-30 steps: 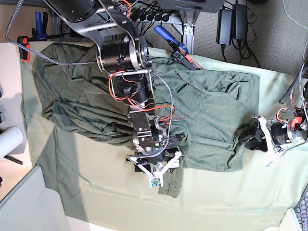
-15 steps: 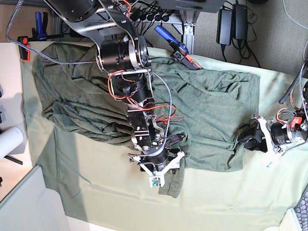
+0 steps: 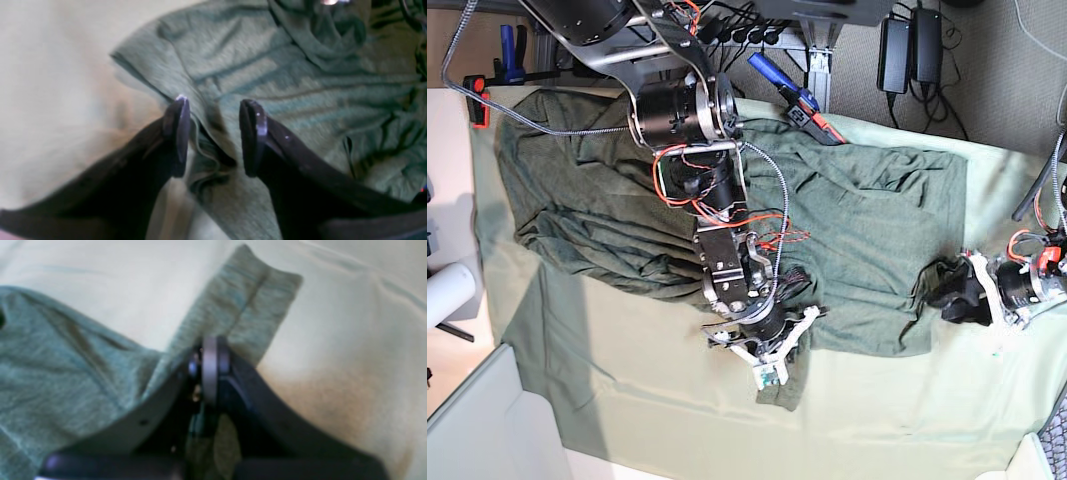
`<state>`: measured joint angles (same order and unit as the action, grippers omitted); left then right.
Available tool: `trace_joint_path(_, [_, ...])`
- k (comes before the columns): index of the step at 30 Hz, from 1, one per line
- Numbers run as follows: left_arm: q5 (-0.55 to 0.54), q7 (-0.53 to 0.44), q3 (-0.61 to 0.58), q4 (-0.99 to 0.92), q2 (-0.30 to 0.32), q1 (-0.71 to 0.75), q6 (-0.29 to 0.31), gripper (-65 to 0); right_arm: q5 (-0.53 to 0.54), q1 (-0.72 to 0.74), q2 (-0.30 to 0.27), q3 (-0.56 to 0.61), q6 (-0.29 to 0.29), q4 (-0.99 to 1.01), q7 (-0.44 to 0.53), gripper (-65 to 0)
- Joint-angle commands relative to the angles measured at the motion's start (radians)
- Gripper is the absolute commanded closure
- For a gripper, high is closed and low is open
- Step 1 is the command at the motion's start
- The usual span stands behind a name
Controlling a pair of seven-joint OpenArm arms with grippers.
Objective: Fold the T-shirt properly
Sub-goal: 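Lower the folded edge onto the shirt and open the right gripper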
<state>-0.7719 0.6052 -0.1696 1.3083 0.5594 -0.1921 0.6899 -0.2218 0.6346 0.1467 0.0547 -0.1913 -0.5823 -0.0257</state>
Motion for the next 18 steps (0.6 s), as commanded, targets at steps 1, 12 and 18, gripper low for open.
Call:
trace_joint_path(1, [-0.017,-0.021,0.021,0.016,0.014,-0.024,0.008,-28.2,0.006,0.035,0.004,0.000,0.000,-0.016,0.030,0.0])
trace_joint_path(12, [-0.017,0.002,0.041,0.016,0.015,-0.021,0.008,-28.2,0.096,0.035,0.000,0.000,0.043,-0.016,0.085,-39.2])
trace_joint_path(18, [-0.025,0.005,0.041,0.016,0.014,-0.021,0.008,-28.2,0.089,0.035,-0.011,0.000,0.045,-0.002,0.029,-39.2])
